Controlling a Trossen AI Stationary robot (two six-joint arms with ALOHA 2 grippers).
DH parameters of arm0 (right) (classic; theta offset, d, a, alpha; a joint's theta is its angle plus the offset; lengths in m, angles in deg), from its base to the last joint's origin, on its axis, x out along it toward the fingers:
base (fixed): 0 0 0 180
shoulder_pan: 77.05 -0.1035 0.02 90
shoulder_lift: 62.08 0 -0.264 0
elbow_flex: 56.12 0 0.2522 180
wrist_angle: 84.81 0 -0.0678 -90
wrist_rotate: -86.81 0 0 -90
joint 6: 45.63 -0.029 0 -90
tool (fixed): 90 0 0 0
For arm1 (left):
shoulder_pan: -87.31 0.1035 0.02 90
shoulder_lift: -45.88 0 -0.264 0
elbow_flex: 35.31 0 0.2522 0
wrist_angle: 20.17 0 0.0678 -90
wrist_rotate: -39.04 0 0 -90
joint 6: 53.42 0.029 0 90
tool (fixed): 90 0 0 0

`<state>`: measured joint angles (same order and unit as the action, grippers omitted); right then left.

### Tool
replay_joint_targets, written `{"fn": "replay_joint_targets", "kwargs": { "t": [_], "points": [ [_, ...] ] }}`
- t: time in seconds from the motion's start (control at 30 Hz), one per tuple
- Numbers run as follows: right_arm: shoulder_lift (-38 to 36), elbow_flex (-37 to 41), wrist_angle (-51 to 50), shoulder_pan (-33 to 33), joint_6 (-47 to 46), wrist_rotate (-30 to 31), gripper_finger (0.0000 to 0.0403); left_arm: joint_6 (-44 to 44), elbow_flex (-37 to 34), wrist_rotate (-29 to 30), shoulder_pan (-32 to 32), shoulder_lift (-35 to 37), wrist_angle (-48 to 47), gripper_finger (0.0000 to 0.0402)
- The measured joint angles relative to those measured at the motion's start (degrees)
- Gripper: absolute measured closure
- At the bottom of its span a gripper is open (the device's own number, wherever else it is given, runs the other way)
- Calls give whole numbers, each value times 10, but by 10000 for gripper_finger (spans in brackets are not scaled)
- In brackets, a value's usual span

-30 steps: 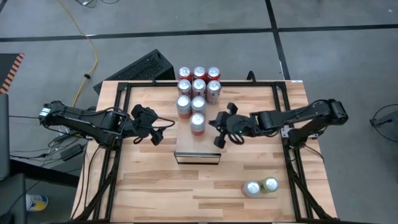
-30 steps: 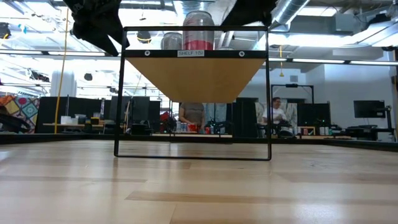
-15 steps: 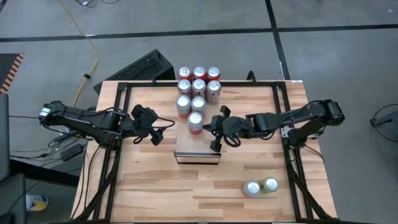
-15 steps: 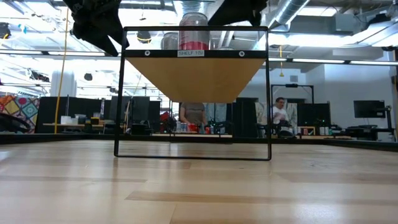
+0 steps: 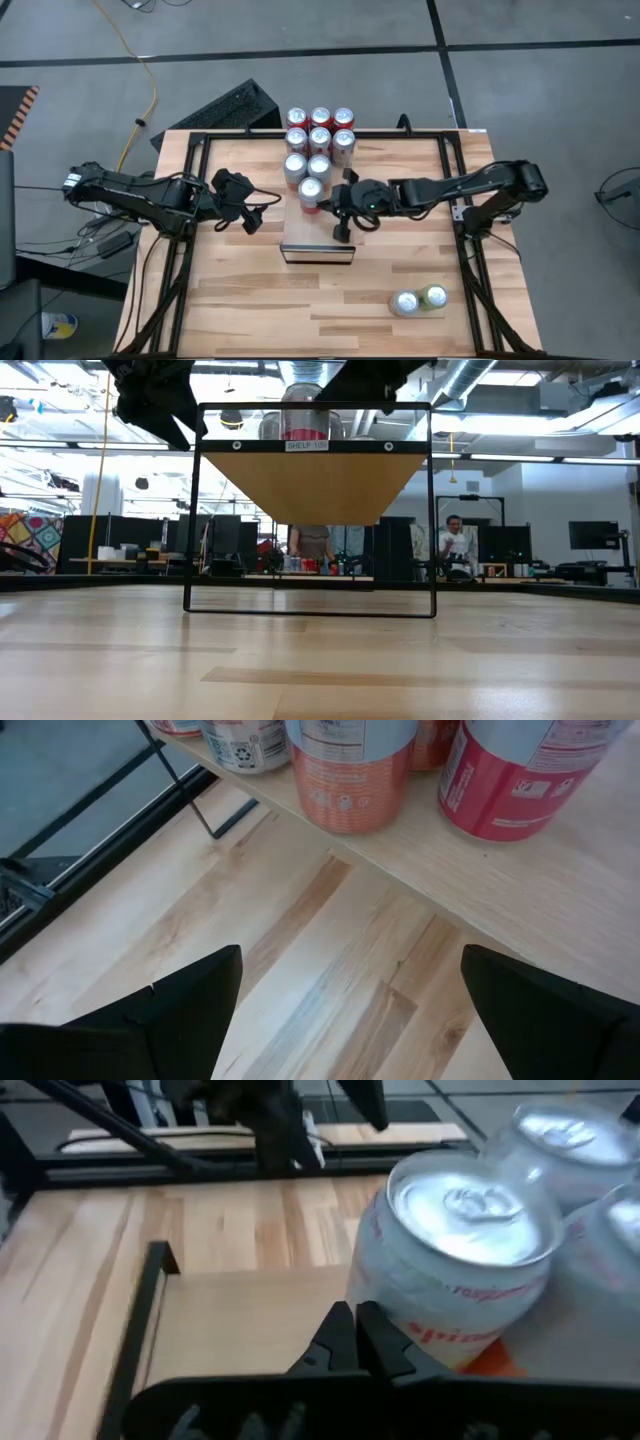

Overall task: Place canned beverage on shelf
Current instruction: Put the top pink-white soda can on the shelf

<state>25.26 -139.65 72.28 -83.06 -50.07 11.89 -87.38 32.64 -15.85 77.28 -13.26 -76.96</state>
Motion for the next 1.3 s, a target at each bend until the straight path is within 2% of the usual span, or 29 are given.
{"fn": "replay_joint_targets", "kwargs": {
  "t": [0.27, 0.33, 0.4, 0.63, 0.83, 1.17, 1.3],
  "points": [
    [-33, -1, -75, -25, -19, 34, 403, -9, 0, -2, 0, 0, 0, 38],
    [-34, -1, -82, -24, -22, 58, 403, -12, 0, -1, 0, 0, 0, 38],
    [-34, 0, -89, -16, -19, 77, 403, -12, 0, 1, 0, 0, 0, 38],
    [-26, 0, -78, 24, -3, 75, 403, -12, 0, 2, 0, 0, 0, 38],
    [-26, 0, -57, 35, 6, 17, 403, -12, 0, 17, 0, 0, 0, 38],
    [-3, 0, -26, 39, 22, -10, 403, -10, 0, 21, 0, 0, 0, 38],
    [17, -1, 16, 39, 43, -50, 403, -8, 0, 24, 0, 0, 0, 38]
  ]
}}
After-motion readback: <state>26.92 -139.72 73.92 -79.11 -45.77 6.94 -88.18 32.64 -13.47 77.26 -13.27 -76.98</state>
